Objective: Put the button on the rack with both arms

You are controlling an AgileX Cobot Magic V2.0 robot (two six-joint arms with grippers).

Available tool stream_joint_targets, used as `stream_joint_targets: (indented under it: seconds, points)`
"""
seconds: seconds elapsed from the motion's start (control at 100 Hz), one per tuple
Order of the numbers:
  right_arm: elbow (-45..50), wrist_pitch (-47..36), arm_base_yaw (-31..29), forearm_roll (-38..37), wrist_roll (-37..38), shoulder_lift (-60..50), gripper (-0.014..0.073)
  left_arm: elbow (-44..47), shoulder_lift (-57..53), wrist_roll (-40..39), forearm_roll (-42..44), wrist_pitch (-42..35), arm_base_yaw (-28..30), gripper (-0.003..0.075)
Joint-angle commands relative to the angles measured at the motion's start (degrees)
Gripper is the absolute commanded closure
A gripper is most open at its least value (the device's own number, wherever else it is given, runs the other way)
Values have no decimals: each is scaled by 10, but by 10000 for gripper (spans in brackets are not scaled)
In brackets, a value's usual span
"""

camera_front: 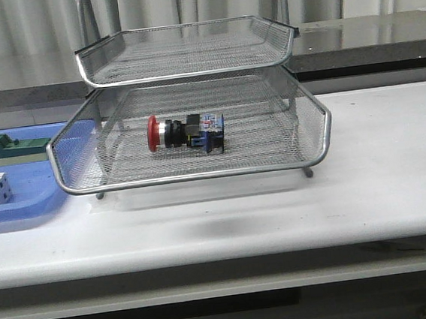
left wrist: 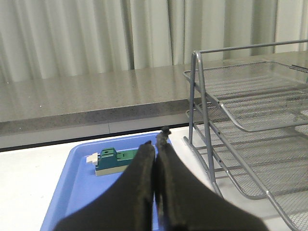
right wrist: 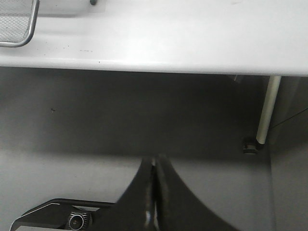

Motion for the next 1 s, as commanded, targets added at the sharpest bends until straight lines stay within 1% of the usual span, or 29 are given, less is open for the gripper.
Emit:
stream_joint_targets:
  seconds: [0.0, 0.13, 0.24, 0.44, 0.55, 0.77, 0.87, 0.99]
  points:
    - [-13, -31, -1, -8, -2, 2, 661, -16, 5, -4, -2, -45, 1, 741]
    - [-13, -39, -1, -7, -2, 2, 661, -16, 5, -4, -2, -45, 1, 741]
    - [-13, -59, -1, 11, -2, 4, 661, -16, 5, -4, -2, -45, 1, 741]
    - [-13, -83, -1, 91, -13, 53, 661, -16, 5, -4, -2, -45, 1, 741]
    - [-13, -96, -1, 135, -52, 104, 661, -16, 5, -4, -2, -45, 1, 741]
    - [-13, -153, 1, 240, -149, 200, 659, -16, 5, -4, -2, -45, 1, 741]
    - [-13, -178, 20, 277, -192, 246, 659, -16, 5, -4, -2, -45, 1, 741]
    - [-13, -217, 61, 298, -211, 300, 659, -16, 5, -4, -2, -45, 1, 741]
